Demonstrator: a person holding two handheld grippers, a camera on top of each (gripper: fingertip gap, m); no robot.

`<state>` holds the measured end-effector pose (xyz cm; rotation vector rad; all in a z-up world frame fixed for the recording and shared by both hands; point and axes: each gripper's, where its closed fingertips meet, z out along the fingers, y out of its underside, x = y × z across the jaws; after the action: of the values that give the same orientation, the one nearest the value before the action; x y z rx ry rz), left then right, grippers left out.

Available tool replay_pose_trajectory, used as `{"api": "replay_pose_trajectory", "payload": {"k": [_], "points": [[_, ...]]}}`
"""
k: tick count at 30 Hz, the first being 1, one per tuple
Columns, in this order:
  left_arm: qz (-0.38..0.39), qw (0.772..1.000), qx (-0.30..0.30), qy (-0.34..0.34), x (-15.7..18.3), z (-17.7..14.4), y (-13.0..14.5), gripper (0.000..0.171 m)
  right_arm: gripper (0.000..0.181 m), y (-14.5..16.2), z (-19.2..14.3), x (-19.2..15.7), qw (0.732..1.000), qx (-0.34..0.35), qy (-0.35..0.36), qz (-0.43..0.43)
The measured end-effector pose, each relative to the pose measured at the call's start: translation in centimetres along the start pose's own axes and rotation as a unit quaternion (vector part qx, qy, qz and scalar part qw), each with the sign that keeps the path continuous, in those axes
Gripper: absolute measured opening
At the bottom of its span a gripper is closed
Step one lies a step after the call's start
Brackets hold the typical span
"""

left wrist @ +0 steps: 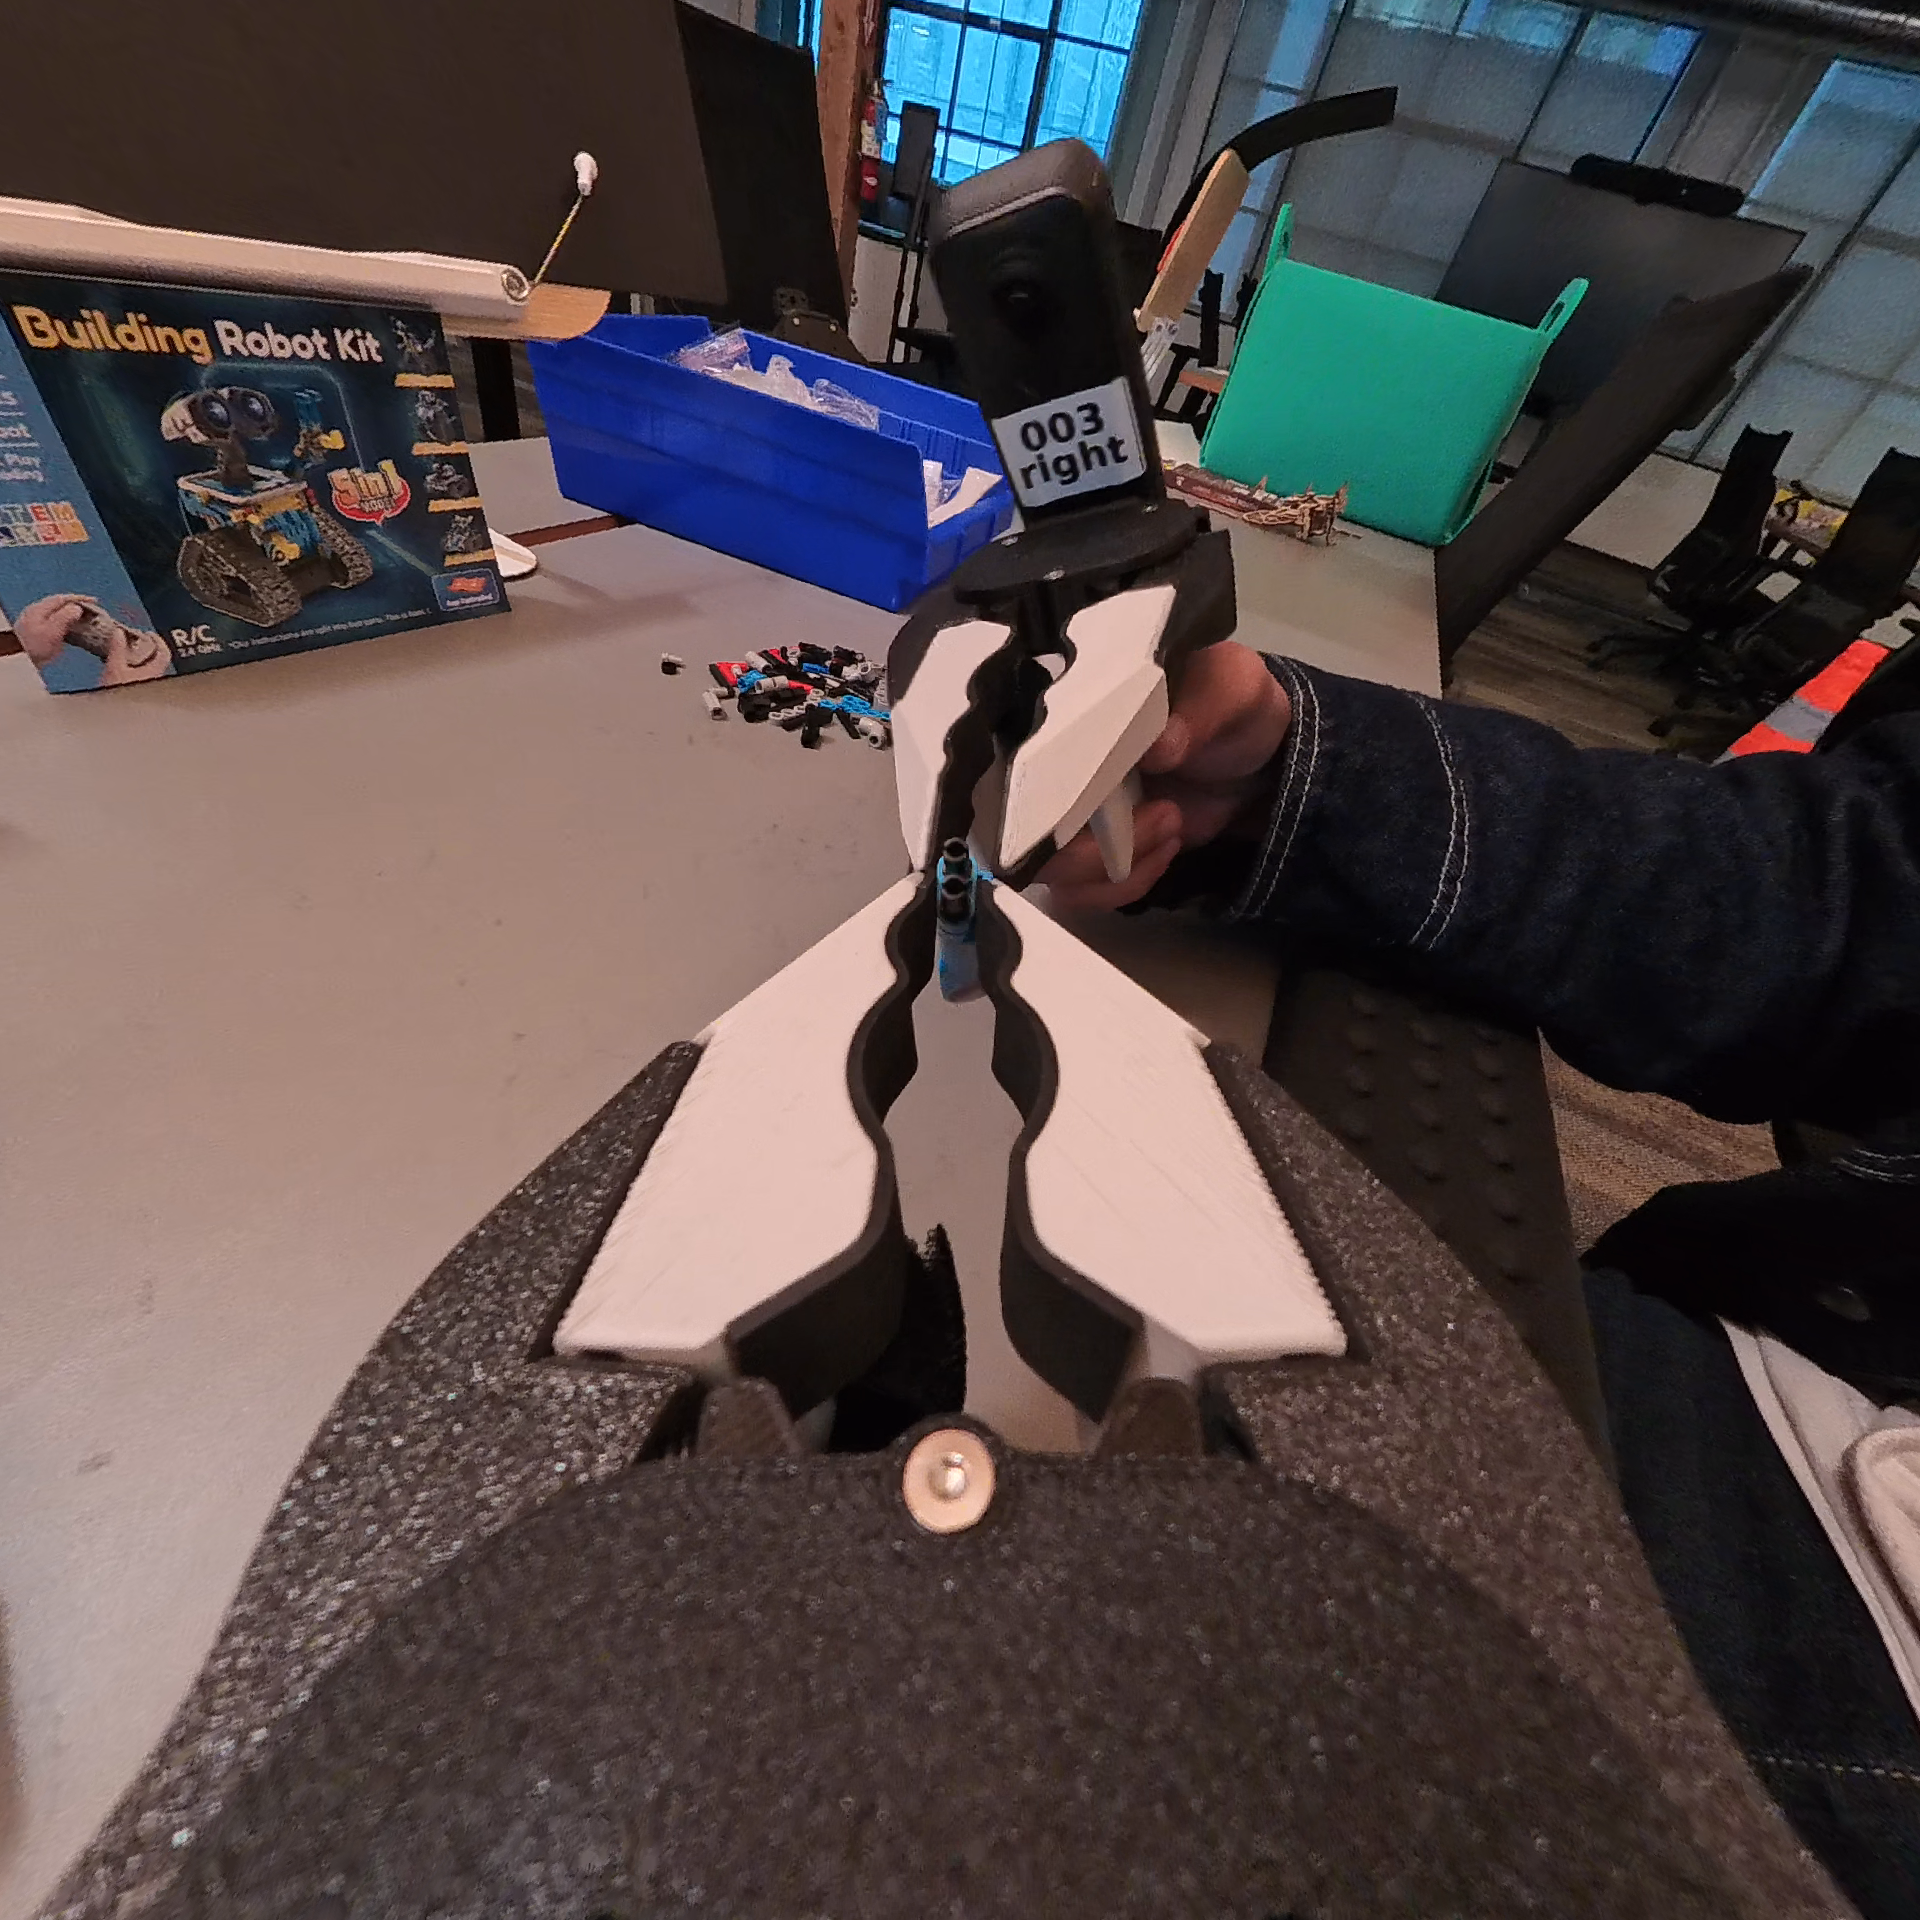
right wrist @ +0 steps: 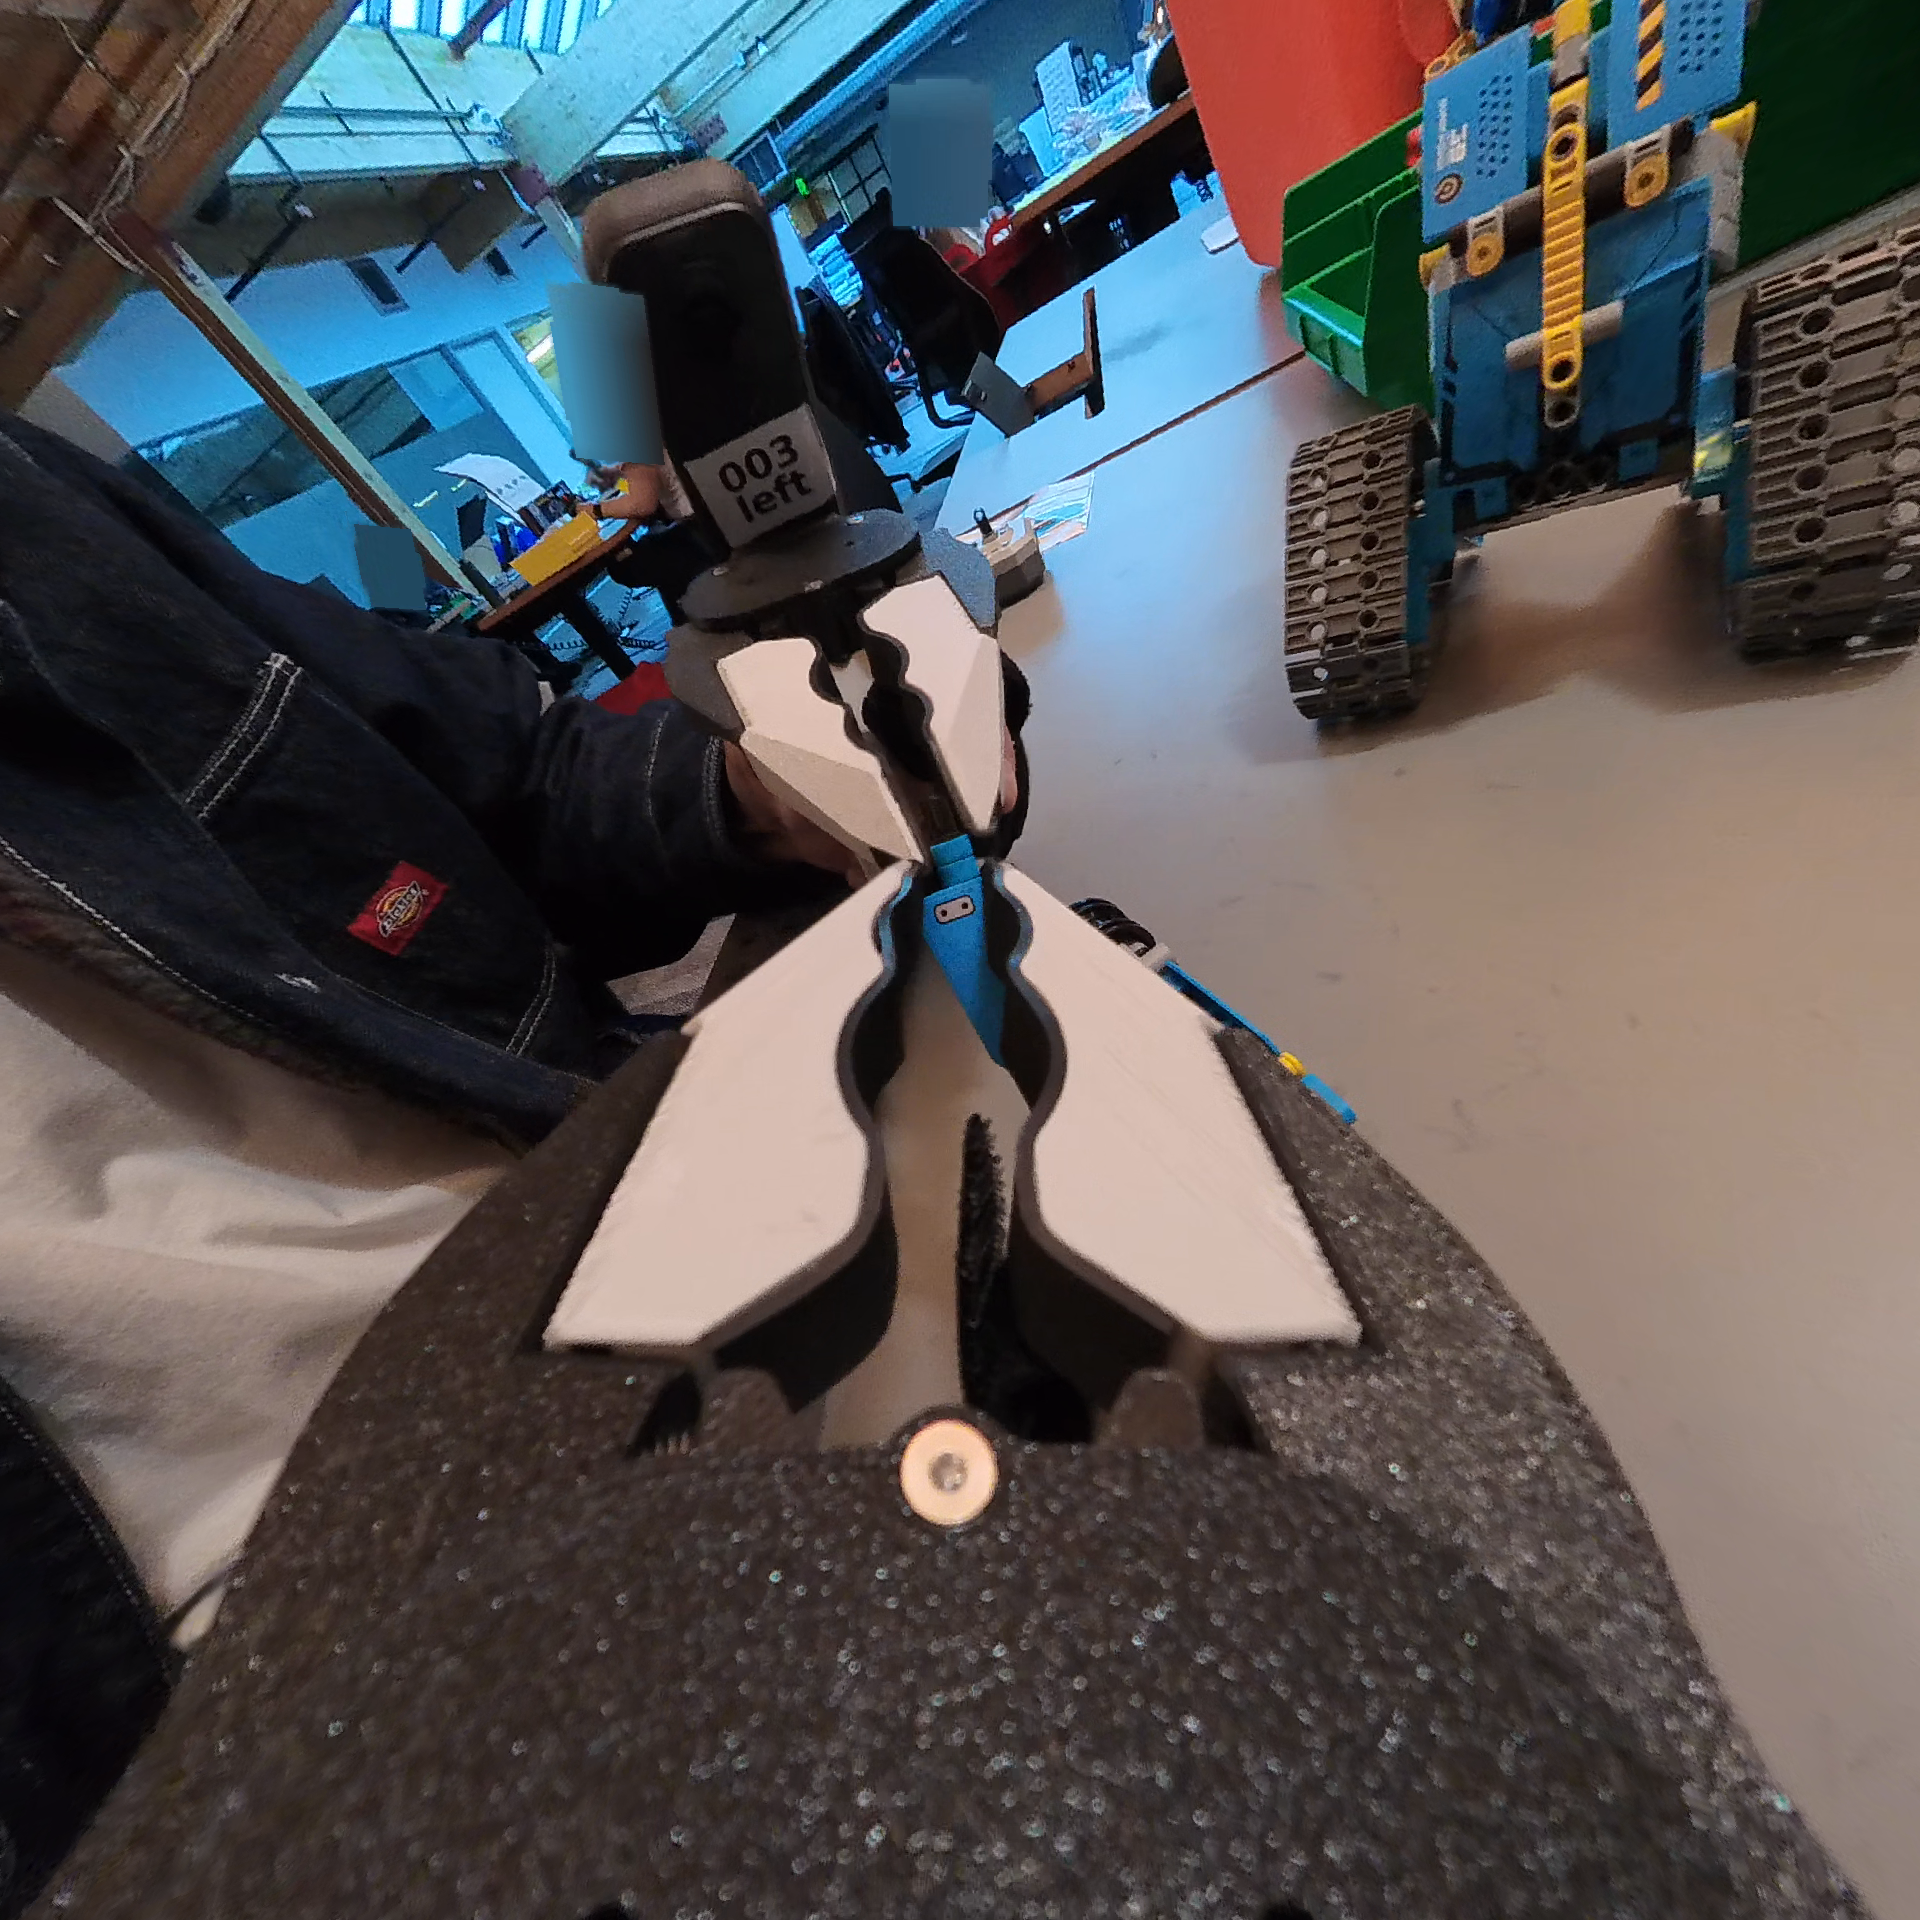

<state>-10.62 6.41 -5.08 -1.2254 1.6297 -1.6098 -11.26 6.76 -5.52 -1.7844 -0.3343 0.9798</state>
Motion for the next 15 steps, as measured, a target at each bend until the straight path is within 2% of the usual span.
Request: {"api": "replay_pose_trajectory", "payload": {"k": [11,15], "points": [[-0.081,0.996,0.027,0.025,-0.17,-0.19,-0.5,0.003,0.008,0.09,0.15,0.06,0.999,-0.013,0.022,-0.022],[-0.088,0.996,0.026,0.023,-0.44,-0.12,-0.41,0.003,0.007,0.18,0.16,0.37,0.999,-0.016,0.032,-0.027]]}}
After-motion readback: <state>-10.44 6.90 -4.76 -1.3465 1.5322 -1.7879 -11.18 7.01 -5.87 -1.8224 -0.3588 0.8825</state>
